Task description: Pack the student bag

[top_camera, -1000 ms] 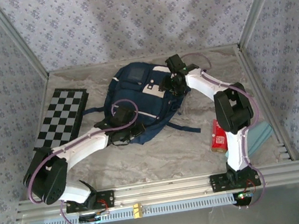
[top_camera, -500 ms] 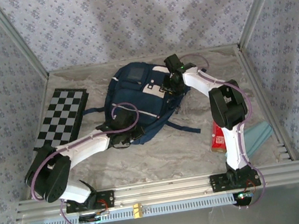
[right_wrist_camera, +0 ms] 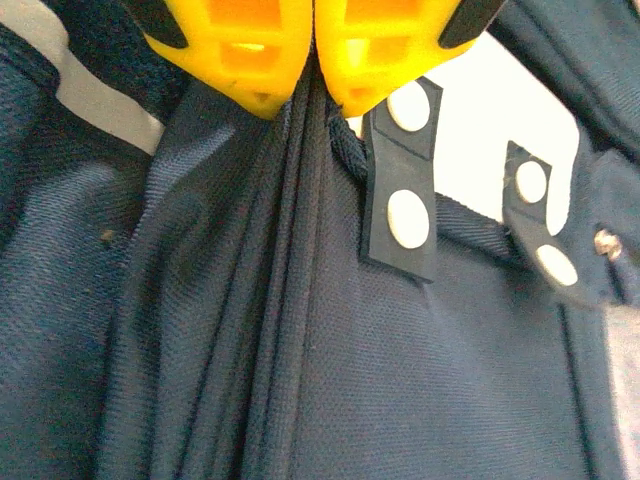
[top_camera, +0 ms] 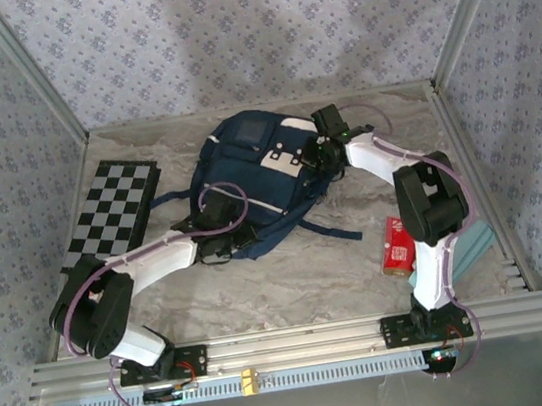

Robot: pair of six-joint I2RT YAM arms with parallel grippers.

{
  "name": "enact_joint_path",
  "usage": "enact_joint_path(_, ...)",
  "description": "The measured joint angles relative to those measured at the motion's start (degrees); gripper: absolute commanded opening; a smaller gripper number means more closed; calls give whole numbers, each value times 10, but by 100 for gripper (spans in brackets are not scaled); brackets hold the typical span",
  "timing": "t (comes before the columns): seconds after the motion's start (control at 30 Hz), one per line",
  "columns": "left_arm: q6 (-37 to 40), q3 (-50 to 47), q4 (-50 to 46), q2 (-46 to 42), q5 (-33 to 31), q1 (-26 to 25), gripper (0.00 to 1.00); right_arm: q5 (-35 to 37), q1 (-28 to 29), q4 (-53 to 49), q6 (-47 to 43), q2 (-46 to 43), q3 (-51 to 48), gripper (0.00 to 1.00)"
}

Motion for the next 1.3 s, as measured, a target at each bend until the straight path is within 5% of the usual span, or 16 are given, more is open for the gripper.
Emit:
enact_joint_path(0.4,103,47,20,37,0,108,29,-47,-18,125,135,-171,-204,0)
enact_joint_path(0.77,108,23,-49,-80,-24,113,38,-20,-3,197,217,-283,-249,0)
enact_joint_path(1.03,47,88,-85,-111,-48,-47,41,-10,9,196,222,-294,-257,0)
enact_joint_path(1.2,15,133,-82,-50,-57,-106,40,-3,4,126,184,-283,-257,31)
enact_joint_path(1.3,4,158,-80,4,-63,-121,39,-2,6,96,159,-263,-257,39)
